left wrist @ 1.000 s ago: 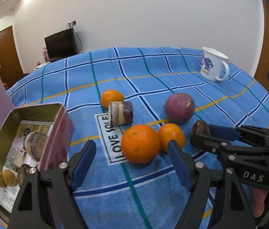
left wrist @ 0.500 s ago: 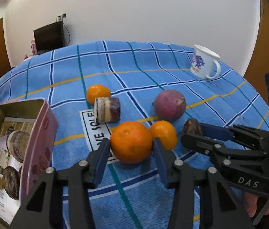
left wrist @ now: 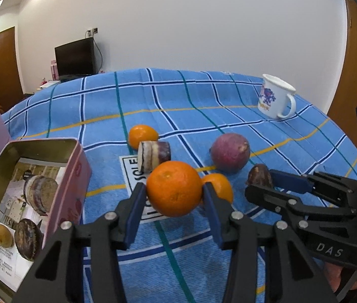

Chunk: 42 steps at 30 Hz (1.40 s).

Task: Organize fruits
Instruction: 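Close the right tool on the dark mangosteen while the left tool grasps an orange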

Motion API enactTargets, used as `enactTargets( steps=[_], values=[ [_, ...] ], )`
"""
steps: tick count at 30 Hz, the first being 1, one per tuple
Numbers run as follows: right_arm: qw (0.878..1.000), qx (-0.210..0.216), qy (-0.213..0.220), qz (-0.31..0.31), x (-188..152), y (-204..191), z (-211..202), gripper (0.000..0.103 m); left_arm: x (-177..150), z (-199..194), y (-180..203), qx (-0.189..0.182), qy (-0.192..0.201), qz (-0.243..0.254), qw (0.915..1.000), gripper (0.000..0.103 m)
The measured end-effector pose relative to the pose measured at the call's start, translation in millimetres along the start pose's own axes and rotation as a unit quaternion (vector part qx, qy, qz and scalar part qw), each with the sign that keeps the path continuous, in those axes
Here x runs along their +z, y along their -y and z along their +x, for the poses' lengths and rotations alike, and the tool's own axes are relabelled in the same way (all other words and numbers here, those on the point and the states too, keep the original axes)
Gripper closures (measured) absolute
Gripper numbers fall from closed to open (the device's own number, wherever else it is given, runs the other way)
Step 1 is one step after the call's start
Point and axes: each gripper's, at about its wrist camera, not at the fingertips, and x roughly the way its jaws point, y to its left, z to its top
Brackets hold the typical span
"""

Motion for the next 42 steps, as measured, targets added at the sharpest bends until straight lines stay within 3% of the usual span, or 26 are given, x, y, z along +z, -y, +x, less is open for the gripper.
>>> enactTargets(
  steps=[42],
  values=[
    [0.996,0.007,0.078,-0.045,-6,-15,-29,0.059,-7,-38,4,0.039,0.101,0.006,0.9941,0.055]
  ],
)
